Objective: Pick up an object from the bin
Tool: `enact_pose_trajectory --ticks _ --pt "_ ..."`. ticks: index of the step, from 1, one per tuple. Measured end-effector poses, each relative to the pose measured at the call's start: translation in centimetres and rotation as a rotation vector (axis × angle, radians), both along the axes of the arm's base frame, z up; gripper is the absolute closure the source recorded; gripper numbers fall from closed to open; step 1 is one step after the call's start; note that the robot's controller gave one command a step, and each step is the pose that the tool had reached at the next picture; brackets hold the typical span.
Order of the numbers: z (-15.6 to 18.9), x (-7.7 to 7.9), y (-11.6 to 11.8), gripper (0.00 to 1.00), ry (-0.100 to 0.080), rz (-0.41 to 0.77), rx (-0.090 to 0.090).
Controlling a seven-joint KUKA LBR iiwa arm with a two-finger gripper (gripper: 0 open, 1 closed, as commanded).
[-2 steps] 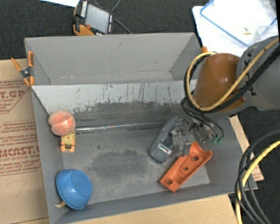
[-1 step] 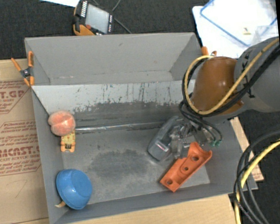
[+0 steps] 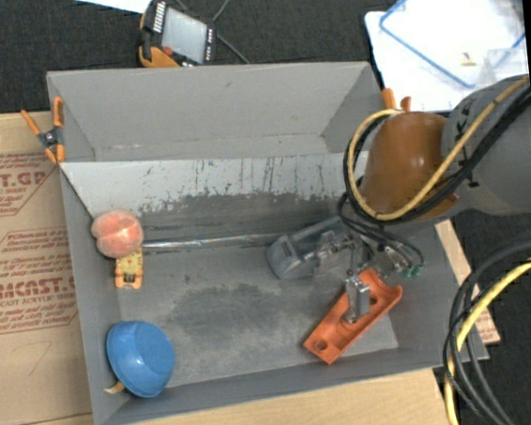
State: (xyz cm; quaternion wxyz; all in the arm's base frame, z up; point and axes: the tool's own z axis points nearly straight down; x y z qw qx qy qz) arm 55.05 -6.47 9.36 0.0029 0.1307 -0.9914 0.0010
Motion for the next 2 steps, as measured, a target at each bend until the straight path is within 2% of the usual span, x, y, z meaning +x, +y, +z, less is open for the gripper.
enact_pose_trajectory --ticks 1,2 --pt "-0.48 0.12 -0.27 0.0 0.004 0.049 0.001" --pt "-0.46 0.1 -1.11 1.0 0.001 0.076 0.0"
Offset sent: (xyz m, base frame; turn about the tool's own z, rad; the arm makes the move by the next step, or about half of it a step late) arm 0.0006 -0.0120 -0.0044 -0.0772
